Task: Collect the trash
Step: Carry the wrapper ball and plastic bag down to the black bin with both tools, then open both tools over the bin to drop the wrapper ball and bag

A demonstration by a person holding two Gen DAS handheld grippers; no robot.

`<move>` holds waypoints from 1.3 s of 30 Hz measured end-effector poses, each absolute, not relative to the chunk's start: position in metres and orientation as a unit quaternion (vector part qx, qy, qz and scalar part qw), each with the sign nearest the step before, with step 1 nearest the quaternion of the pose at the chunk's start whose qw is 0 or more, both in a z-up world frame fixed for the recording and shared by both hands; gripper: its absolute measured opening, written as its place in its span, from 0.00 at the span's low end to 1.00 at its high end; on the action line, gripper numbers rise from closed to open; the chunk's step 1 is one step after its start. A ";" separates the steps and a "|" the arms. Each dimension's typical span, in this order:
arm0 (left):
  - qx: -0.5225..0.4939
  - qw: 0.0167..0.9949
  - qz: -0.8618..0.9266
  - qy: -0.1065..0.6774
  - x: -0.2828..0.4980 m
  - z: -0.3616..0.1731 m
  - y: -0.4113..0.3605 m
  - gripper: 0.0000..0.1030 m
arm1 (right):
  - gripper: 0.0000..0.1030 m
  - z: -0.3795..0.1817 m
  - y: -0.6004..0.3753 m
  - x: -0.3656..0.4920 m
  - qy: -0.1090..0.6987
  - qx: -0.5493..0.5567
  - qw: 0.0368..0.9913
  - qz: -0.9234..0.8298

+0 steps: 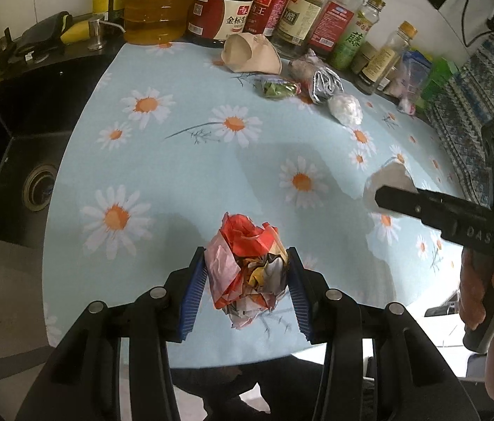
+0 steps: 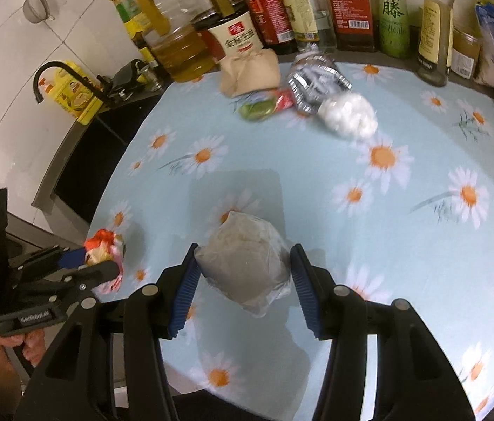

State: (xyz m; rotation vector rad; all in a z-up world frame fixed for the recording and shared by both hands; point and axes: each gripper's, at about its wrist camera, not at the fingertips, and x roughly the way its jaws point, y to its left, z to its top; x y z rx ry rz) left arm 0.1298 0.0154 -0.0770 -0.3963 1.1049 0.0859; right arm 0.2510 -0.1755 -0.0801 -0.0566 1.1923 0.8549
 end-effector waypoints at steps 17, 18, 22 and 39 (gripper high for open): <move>-0.180 0.836 -0.005 0.519 0.055 -0.077 0.018 0.42 | 0.51 -0.078 -0.159 0.142 0.543 -0.014 0.739 0.398; -0.180 0.835 -0.006 0.520 0.051 -0.078 0.019 0.42 | 0.51 -0.080 -0.158 0.137 0.545 -0.015 0.738 0.397; -0.179 0.832 -0.012 0.525 0.035 -0.084 0.019 0.42 | 0.51 -0.089 -0.155 0.115 0.556 -0.016 0.733 0.393; -0.194 0.786 -0.038 0.585 -0.008 -0.139 0.006 0.42 | 0.51 -0.128 -0.158 0.075 0.604 -0.012 0.705 0.372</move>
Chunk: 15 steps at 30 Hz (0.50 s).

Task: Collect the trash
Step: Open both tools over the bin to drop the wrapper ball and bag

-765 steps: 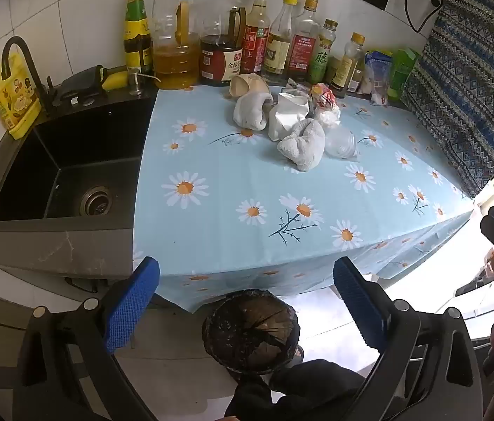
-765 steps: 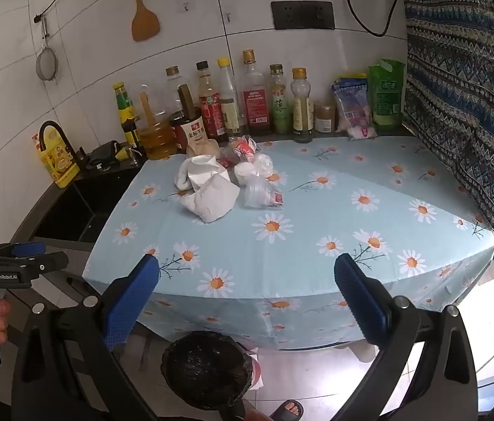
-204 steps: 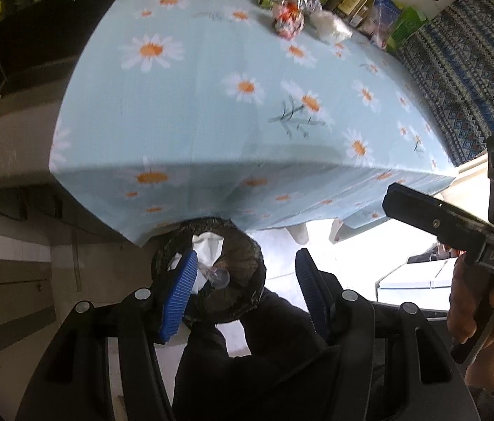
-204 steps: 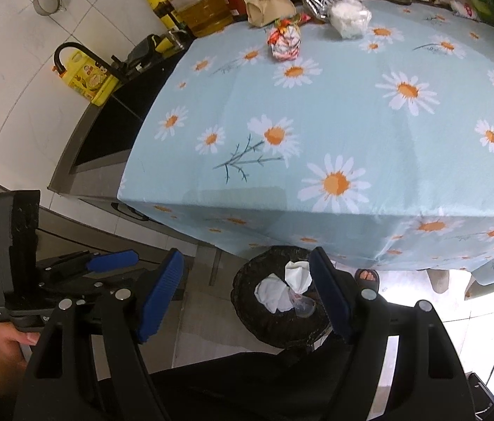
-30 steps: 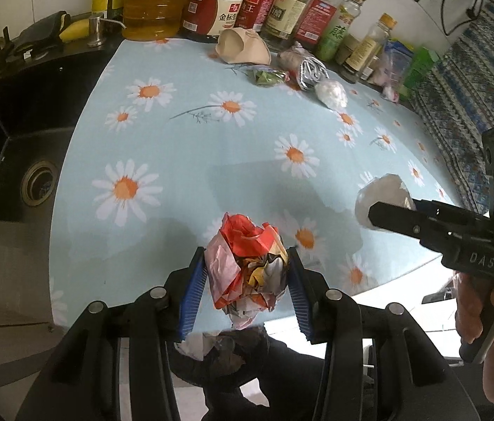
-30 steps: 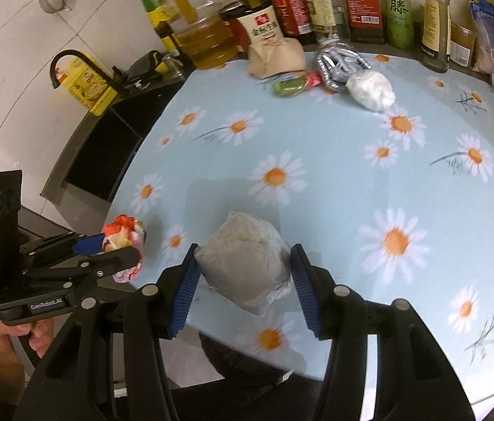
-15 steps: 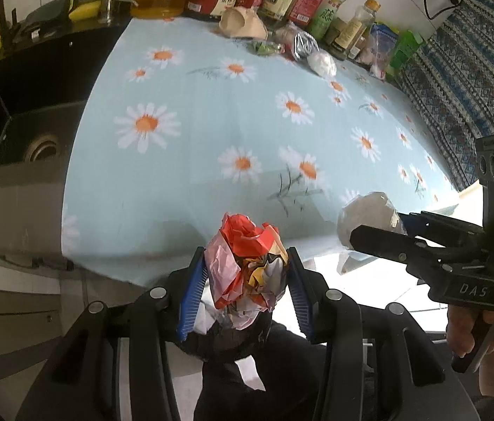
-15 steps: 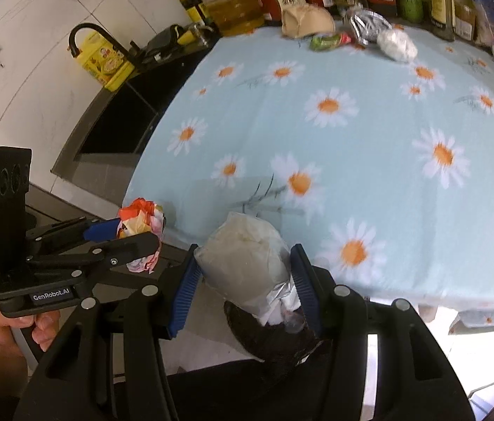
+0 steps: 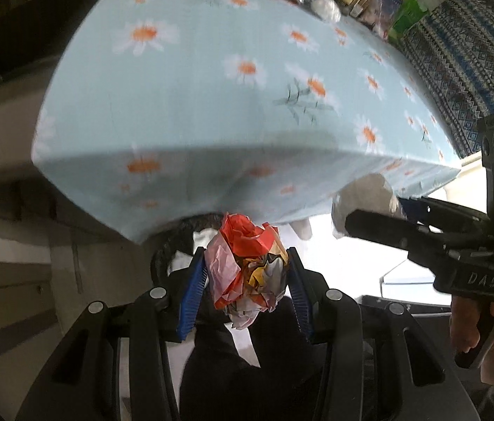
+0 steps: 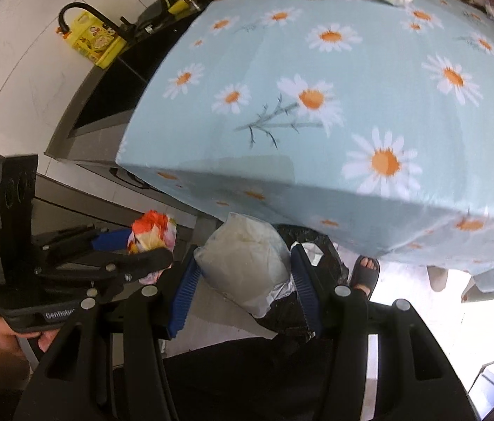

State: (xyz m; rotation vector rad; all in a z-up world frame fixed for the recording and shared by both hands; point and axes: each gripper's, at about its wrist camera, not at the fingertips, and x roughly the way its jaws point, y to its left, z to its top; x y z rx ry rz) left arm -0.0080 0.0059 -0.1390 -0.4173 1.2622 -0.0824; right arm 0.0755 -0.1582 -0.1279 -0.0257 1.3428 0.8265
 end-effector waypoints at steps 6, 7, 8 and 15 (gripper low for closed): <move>-0.202 0.769 -0.042 0.606 -0.017 -0.159 0.002 0.42 | 0.52 -0.138 -0.163 0.073 0.618 -0.003 0.696 0.364; -0.202 0.767 -0.043 0.608 -0.017 -0.160 0.002 0.42 | 0.52 -0.139 -0.163 0.072 0.620 -0.002 0.696 0.363; -0.201 0.765 -0.045 0.610 -0.018 -0.162 0.000 0.42 | 0.52 -0.140 -0.164 0.072 0.622 0.000 0.694 0.362; -0.205 0.751 -0.046 0.625 -0.014 -0.173 -0.001 0.49 | 0.62 -0.142 -0.168 0.075 0.629 0.015 0.691 0.355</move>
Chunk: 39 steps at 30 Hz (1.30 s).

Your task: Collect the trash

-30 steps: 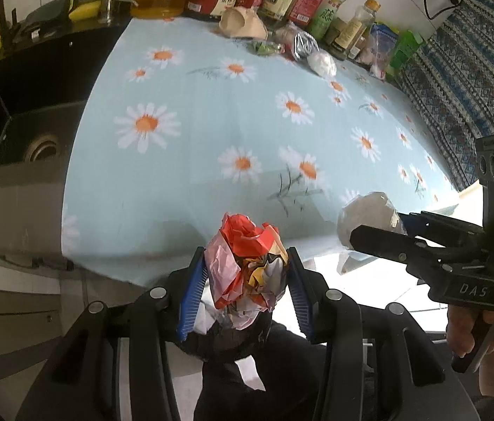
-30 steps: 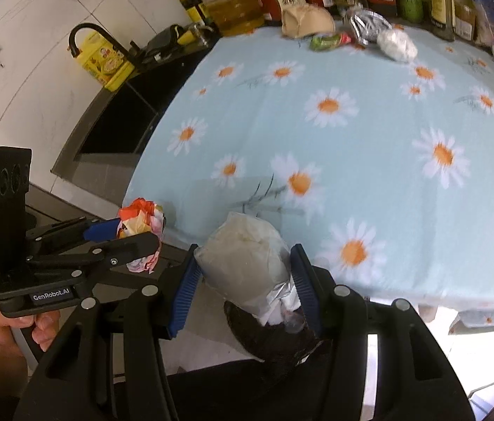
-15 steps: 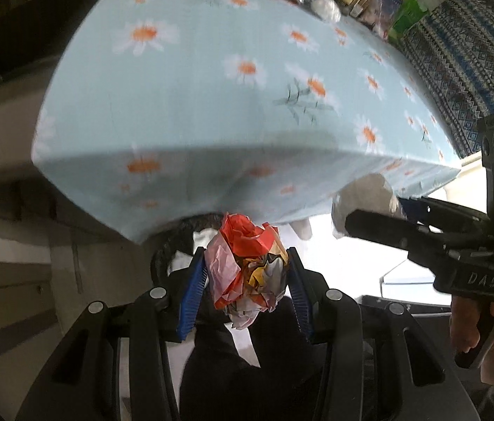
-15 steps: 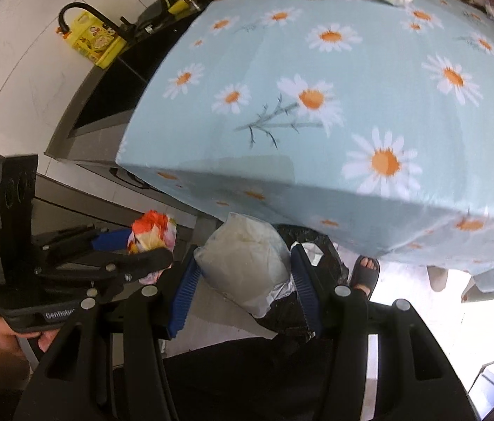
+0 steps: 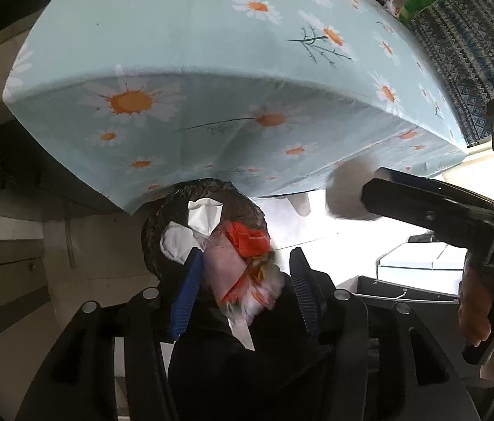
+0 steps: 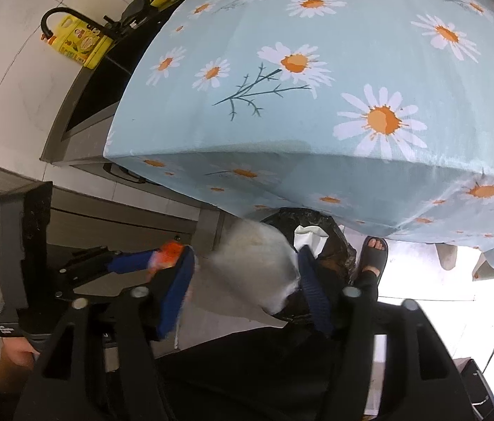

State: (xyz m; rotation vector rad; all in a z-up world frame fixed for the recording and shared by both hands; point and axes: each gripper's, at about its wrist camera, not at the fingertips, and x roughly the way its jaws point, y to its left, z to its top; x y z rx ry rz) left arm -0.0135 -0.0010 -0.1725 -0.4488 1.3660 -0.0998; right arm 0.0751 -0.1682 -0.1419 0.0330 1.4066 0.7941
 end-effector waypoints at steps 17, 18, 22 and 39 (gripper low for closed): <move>-0.210 0.758 -0.024 0.618 -0.012 -0.168 0.016 0.55 | 0.66 -0.136 -0.172 0.083 0.627 0.030 0.697 0.346; -0.210 0.759 -0.023 0.616 -0.011 -0.167 0.017 0.55 | 0.66 -0.135 -0.172 0.084 0.626 0.030 0.698 0.347; -0.208 0.766 -0.024 0.608 -0.009 -0.159 0.019 0.55 | 0.66 -0.127 -0.173 0.085 0.617 0.029 0.705 0.348; -0.155 0.815 -0.045 0.557 0.007 -0.090 0.013 0.55 | 0.68 -0.080 -0.194 0.100 0.565 0.038 0.753 0.335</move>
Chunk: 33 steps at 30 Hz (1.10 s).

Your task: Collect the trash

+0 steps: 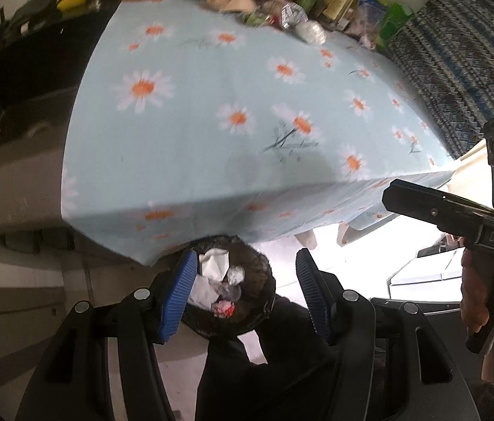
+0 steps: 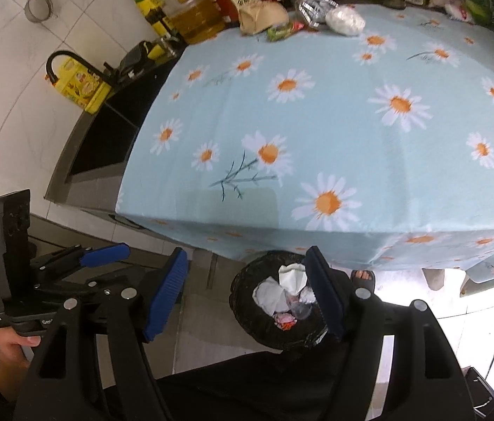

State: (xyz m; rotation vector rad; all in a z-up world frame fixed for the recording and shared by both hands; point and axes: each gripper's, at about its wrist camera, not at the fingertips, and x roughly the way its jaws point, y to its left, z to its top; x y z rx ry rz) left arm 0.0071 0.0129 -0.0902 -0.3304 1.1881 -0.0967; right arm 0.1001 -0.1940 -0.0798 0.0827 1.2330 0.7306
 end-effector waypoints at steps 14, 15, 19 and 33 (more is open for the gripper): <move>-0.125 0.845 -0.064 0.516 0.042 -0.045 0.005 0.55 | 0.72 -0.054 -0.232 0.120 0.528 0.066 0.792 0.298; -0.124 0.846 -0.064 0.515 0.044 -0.044 0.005 0.55 | 0.72 -0.053 -0.234 0.121 0.528 0.068 0.793 0.296; -0.122 0.847 -0.064 0.514 0.052 -0.042 0.003 0.55 | 0.72 -0.052 -0.241 0.127 0.526 0.072 0.796 0.291; -0.121 0.846 -0.065 0.515 0.071 -0.041 -0.002 0.56 | 0.76 -0.046 -0.254 0.143 0.522 0.075 0.802 0.280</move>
